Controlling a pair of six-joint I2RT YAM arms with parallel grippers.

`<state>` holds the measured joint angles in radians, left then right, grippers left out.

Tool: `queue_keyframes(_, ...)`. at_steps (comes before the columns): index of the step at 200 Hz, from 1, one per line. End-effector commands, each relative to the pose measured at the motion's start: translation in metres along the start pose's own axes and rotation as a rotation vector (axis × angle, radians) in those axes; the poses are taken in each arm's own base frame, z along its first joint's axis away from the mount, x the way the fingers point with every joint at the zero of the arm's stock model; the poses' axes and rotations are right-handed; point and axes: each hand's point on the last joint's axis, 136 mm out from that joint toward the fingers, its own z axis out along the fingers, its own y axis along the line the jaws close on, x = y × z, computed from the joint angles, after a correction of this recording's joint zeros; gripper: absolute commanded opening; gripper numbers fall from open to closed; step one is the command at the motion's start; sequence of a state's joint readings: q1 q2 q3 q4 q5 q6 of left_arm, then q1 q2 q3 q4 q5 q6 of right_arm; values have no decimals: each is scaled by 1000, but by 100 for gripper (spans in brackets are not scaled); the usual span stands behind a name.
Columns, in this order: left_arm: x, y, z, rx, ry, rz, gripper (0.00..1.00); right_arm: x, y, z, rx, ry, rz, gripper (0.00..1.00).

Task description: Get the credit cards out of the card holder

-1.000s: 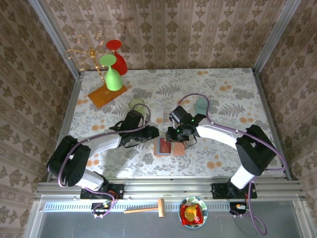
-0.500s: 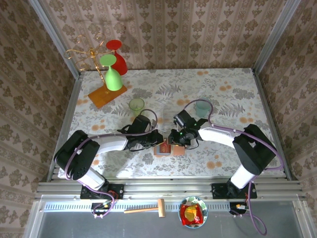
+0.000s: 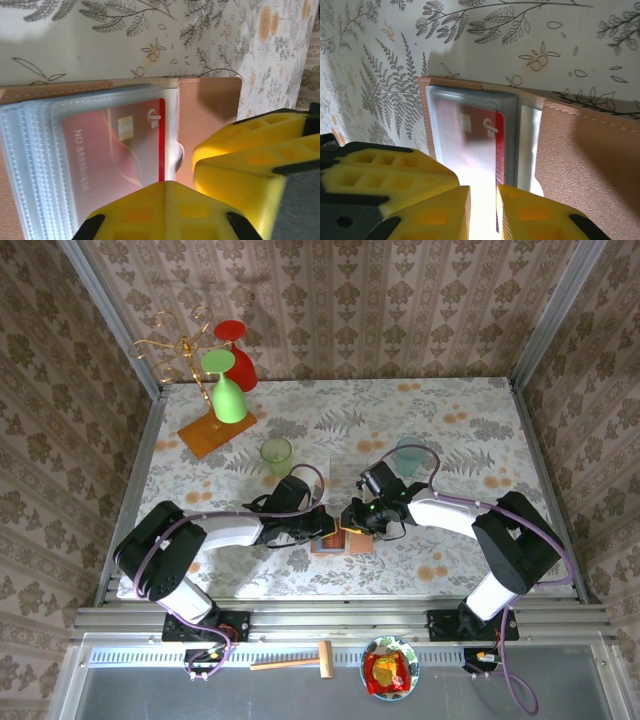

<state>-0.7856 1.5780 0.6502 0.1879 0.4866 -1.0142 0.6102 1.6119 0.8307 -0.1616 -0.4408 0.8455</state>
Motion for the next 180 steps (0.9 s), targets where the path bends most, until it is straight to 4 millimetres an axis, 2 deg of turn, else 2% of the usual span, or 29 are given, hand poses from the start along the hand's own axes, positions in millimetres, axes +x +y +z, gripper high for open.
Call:
queue_keyframes(1,2,9,4,-46,19,-13,0,2,5,1,-43,20,18,23)
queue_keyframes(55,2,19,0,-103,16,-14,0,5,4,8,-56,44,33,24)
queue_keyframes(92,0,18,-4,-106,-1,-12,0,7,0,11,-52,53,37,25)
queue_keyframes(129,-5,14,-9,-96,-39,-6,5,10,-1,14,-58,68,42,26)
queue_keyframes(180,0,26,-8,-129,-32,-22,5,11,-1,16,-67,75,45,26)
